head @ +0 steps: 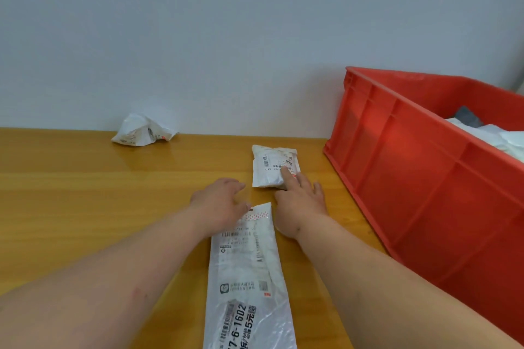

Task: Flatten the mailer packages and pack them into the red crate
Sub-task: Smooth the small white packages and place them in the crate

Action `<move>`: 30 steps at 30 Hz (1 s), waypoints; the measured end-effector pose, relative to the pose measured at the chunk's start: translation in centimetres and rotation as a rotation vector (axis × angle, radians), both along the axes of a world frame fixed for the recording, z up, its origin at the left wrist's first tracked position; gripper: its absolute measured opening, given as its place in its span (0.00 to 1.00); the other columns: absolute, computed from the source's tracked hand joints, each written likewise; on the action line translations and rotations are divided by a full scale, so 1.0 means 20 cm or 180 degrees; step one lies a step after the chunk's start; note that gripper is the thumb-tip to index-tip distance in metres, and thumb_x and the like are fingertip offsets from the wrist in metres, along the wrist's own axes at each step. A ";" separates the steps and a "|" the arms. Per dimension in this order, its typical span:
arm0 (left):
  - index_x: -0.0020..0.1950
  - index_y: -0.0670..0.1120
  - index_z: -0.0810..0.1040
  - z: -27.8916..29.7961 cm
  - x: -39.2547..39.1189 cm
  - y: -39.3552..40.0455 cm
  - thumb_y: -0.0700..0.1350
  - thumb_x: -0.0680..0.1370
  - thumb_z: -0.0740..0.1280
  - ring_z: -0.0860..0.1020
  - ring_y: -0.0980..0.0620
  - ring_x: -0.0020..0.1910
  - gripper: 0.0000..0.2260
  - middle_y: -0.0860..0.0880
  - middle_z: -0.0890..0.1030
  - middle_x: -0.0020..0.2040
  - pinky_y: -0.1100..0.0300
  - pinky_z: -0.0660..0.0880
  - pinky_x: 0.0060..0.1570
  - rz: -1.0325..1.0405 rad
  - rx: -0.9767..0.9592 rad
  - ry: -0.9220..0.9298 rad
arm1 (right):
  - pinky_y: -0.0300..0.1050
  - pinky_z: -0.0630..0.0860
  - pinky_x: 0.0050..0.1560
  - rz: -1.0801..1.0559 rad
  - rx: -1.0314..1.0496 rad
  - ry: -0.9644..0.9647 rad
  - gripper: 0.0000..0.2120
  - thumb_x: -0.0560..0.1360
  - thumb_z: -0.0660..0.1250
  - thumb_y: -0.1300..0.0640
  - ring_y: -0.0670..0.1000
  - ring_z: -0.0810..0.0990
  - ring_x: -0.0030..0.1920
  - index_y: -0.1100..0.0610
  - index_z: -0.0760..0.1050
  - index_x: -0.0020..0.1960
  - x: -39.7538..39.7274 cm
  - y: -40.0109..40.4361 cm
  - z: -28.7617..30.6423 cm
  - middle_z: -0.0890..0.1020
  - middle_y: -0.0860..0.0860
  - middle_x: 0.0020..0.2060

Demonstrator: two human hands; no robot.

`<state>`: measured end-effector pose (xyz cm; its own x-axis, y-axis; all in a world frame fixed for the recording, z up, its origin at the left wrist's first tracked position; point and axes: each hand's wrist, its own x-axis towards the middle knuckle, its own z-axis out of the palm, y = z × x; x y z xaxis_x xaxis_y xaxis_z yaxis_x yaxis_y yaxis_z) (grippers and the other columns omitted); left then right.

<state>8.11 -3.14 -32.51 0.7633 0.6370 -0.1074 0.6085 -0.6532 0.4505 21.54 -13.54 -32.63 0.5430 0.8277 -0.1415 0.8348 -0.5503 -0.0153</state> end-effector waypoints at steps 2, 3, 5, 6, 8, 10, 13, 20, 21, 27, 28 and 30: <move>0.77 0.52 0.64 -0.01 0.02 0.01 0.55 0.81 0.62 0.65 0.51 0.74 0.24 0.52 0.63 0.77 0.49 0.65 0.70 0.0143 -0.0153 -0.0224 | 0.62 0.43 0.77 0.0010 0.0151 -0.0021 0.24 0.80 0.56 0.53 0.56 0.42 0.80 0.50 0.63 0.76 0.01 0.01 -0.03 0.42 0.47 0.80; 0.76 0.52 0.65 -0.01 0.02 0.01 0.54 0.82 0.61 0.66 0.51 0.73 0.23 0.52 0.64 0.76 0.50 0.66 0.70 0.0208 -0.0211 -0.0310 | 0.62 0.44 0.77 0.0039 0.0252 -0.0049 0.25 0.80 0.56 0.53 0.55 0.44 0.80 0.51 0.61 0.77 0.01 0.00 -0.04 0.43 0.47 0.80; 0.77 0.50 0.65 -0.01 0.02 0.00 0.54 0.82 0.60 0.67 0.50 0.73 0.23 0.50 0.66 0.76 0.54 0.66 0.70 0.0323 -0.0348 -0.0467 | 0.60 0.44 0.78 0.0149 0.0472 -0.0132 0.26 0.80 0.57 0.52 0.54 0.45 0.79 0.52 0.60 0.77 0.01 -0.02 -0.07 0.44 0.47 0.80; 0.77 0.49 0.64 -0.01 0.02 -0.01 0.53 0.83 0.60 0.67 0.50 0.73 0.23 0.50 0.67 0.75 0.55 0.65 0.69 0.0384 -0.0456 -0.0590 | 0.60 0.44 0.78 0.0233 0.0575 -0.0178 0.26 0.80 0.58 0.52 0.54 0.45 0.79 0.52 0.60 0.78 0.00 -0.03 -0.07 0.44 0.46 0.80; 0.78 0.48 0.62 0.02 0.01 -0.04 0.55 0.83 0.58 0.69 0.48 0.71 0.25 0.49 0.69 0.74 0.54 0.65 0.68 0.0604 -0.0775 -0.0946 | 0.59 0.44 0.78 0.0449 0.0704 -0.0228 0.28 0.79 0.58 0.55 0.53 0.44 0.79 0.54 0.59 0.78 -0.04 -0.06 -0.06 0.43 0.46 0.80; 0.76 0.49 0.64 0.07 0.00 -0.07 0.58 0.82 0.59 0.74 0.47 0.66 0.25 0.50 0.75 0.68 0.51 0.70 0.66 0.1043 -0.1374 -0.1482 | 0.57 0.43 0.78 0.0709 0.0760 -0.0236 0.30 0.77 0.57 0.60 0.52 0.42 0.79 0.54 0.57 0.79 -0.09 -0.10 -0.04 0.41 0.45 0.80; 0.66 0.48 0.72 0.12 -0.05 -0.08 0.51 0.80 0.66 0.82 0.47 0.53 0.16 0.49 0.83 0.56 0.48 0.79 0.54 0.1591 -0.2612 -0.2284 | 0.56 0.42 0.79 0.1070 0.0783 -0.0217 0.33 0.76 0.56 0.61 0.51 0.40 0.79 0.54 0.54 0.80 -0.20 -0.14 0.00 0.40 0.44 0.80; 0.60 0.43 0.76 0.14 -0.34 -0.09 0.33 0.79 0.63 0.81 0.46 0.48 0.11 0.43 0.82 0.54 0.52 0.77 0.39 0.1984 -0.3275 -0.2652 | 0.52 0.47 0.78 0.1589 0.0805 -0.0221 0.27 0.77 0.56 0.60 0.50 0.49 0.79 0.53 0.65 0.76 -0.41 -0.22 0.10 0.50 0.44 0.80; 0.61 0.43 0.76 0.14 -0.39 -0.10 0.31 0.80 0.62 0.81 0.45 0.48 0.12 0.43 0.82 0.54 0.52 0.77 0.39 0.1972 -0.3275 -0.2668 | 0.51 0.48 0.77 0.1619 0.0846 -0.0230 0.26 0.77 0.57 0.59 0.51 0.51 0.78 0.53 0.67 0.75 -0.44 -0.23 0.11 0.52 0.45 0.80; 0.64 0.45 0.75 0.14 -0.66 -0.09 0.29 0.80 0.58 0.81 0.46 0.47 0.18 0.44 0.82 0.53 0.49 0.77 0.42 0.1980 -0.2944 -0.2684 | 0.52 0.63 0.68 0.1173 0.0832 -0.0202 0.23 0.78 0.59 0.45 0.55 0.64 0.70 0.52 0.69 0.71 -0.62 -0.30 0.10 0.65 0.51 0.70; 0.64 0.44 0.75 0.14 -0.70 -0.09 0.29 0.80 0.58 0.81 0.46 0.47 0.17 0.44 0.82 0.53 0.49 0.77 0.41 0.2017 -0.2879 -0.2652 | 0.53 0.62 0.69 0.1111 0.0585 -0.0122 0.27 0.78 0.59 0.39 0.56 0.63 0.71 0.50 0.67 0.73 -0.64 -0.30 0.08 0.64 0.51 0.72; 0.65 0.42 0.74 0.13 -0.77 -0.08 0.29 0.80 0.59 0.81 0.45 0.48 0.17 0.43 0.82 0.53 0.49 0.78 0.41 0.2082 -0.2803 -0.2582 | 0.56 0.59 0.72 0.1004 0.0102 0.0073 0.34 0.75 0.59 0.32 0.56 0.59 0.74 0.47 0.62 0.76 -0.68 -0.31 0.02 0.60 0.50 0.76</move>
